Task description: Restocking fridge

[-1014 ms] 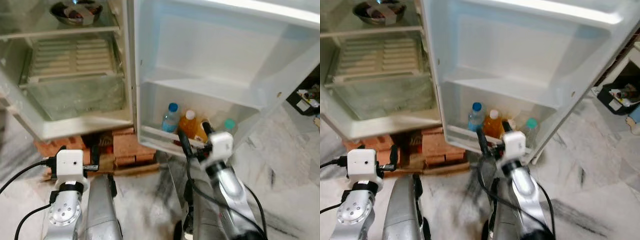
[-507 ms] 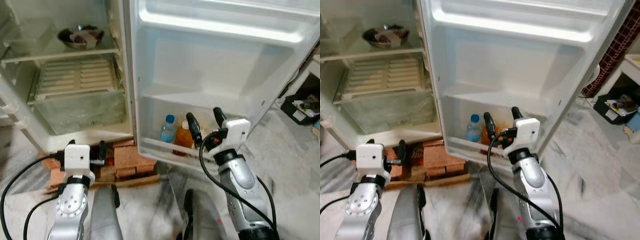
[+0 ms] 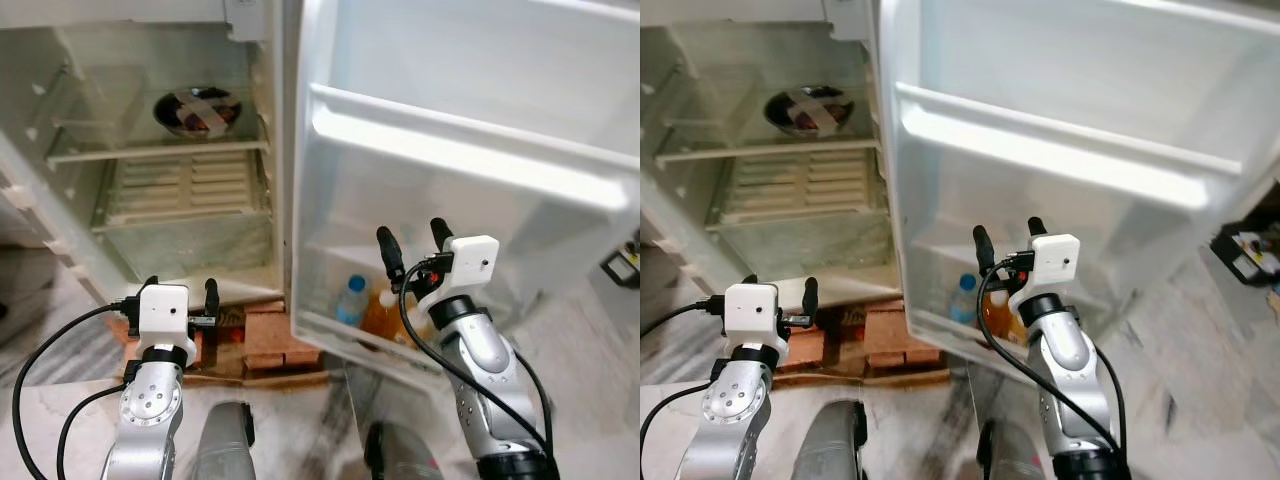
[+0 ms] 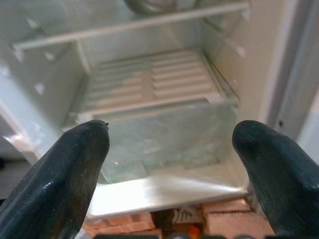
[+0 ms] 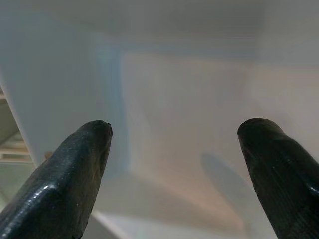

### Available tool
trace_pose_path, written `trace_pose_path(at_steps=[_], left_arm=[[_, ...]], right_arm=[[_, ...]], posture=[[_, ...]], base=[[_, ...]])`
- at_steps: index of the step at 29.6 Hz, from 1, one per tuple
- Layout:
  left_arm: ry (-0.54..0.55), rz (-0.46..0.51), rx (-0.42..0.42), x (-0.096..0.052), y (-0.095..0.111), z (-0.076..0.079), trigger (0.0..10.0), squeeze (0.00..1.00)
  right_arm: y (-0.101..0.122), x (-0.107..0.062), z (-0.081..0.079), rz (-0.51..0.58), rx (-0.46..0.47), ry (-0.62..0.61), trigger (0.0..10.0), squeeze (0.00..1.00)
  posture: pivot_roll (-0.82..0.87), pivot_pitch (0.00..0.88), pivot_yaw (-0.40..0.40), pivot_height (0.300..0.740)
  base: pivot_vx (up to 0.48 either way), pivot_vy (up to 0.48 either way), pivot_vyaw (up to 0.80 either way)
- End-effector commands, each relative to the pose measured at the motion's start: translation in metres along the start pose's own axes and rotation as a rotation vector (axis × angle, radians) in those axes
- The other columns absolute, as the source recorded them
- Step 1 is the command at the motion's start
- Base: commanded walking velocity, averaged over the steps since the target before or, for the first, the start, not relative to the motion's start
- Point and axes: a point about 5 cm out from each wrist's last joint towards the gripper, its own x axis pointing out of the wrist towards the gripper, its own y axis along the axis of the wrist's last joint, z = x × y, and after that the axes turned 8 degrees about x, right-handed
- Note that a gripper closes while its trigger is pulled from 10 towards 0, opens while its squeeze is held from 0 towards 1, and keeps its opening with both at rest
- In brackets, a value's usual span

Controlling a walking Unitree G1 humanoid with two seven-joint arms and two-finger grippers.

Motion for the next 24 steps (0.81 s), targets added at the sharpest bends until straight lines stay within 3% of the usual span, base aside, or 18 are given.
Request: trace_pose_path(at_steps=[1,9,14,19,24], left_arm=[[-0.013,-0.008,0.014,0.000,-0.003,0.003,10.0,0.00],[-0.024,0.008,0.032,0.002,0.000,0.004,10.0,0.00],[-0.029,0.004,0.034,0.001,-0.002,0.005,10.0,0.00],[-0.027,0.006,0.033,0.001,-0.001,0.006,10.0,0.00],[-0.029,0.004,0.035,0.000,-0.002,0.006,10.0,0.00]], right_arm=[[-0.004,-0.002,0.001,-0.024,-0.005,-0.001,10.0,0.00],[-0.007,-0.002,0.003,-0.029,-0.001,-0.018,10.0,0.00],[-0.014,-0.004,0.002,-0.070,0.046,-0.013,10.0,0.00],[-0.018,-0.004,-0.001,-0.089,0.034,-0.006,10.0,0.00],[-0.022,-0.006,-0.002,-0.116,0.037,0.012,10.0,0.00]], posture=[[0.10,0.000,-0.054,0.692],[0.10,0.000,-0.045,0.740],[0.10,0.000,-0.048,0.740],[0.10,0.000,-0.048,0.740],[0.10,0.000,-0.050,0.740]], base=[[0.000,0.000,0.00],[0.000,0.000,0.00],[0.000,0.000,0.00],[0.000,0.000,0.00],[-0.284,0.000,0.00]])
